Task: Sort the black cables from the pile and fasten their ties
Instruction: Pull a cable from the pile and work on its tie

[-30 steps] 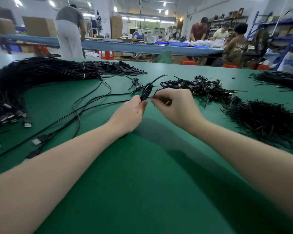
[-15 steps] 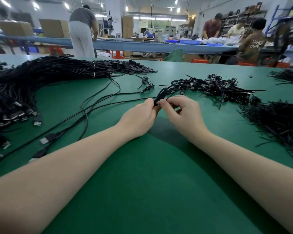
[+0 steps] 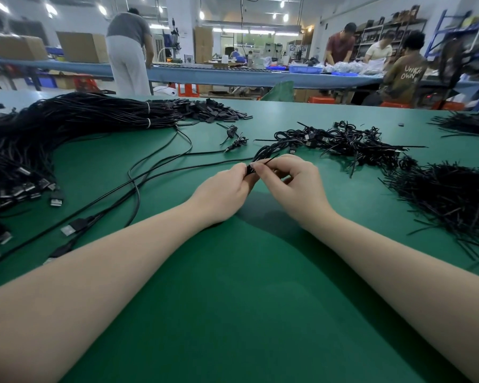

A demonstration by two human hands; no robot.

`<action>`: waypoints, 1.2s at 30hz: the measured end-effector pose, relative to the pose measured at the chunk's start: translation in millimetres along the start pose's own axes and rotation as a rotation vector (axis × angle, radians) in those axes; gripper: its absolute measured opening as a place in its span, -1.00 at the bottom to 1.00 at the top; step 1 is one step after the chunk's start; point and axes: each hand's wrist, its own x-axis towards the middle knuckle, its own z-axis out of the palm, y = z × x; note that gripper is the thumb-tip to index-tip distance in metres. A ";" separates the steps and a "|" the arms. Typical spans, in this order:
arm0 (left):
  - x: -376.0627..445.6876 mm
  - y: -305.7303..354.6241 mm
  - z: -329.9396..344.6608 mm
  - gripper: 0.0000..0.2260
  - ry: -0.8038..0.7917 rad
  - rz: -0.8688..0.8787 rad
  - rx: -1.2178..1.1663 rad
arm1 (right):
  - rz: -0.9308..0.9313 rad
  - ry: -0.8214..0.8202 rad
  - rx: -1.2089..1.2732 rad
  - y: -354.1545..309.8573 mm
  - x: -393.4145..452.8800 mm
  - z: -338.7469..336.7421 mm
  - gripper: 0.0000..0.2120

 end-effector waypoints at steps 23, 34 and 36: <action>-8.7 13.5 4.4 -0.76 0.078 0.276 0.524 | 0.056 -0.558 -0.614 -48.8 47.8 -63.4 -0.85; -15.4 28.5 8.7 -0.70 0.099 0.465 0.101 | 0.878 -0.714 0.615 1.3 30.2 -71.3 -0.90; -12.0 31.0 13.0 -0.68 0.139 0.273 -0.345 | 0.932 -0.603 0.790 -0.8 29.3 -59.6 -0.90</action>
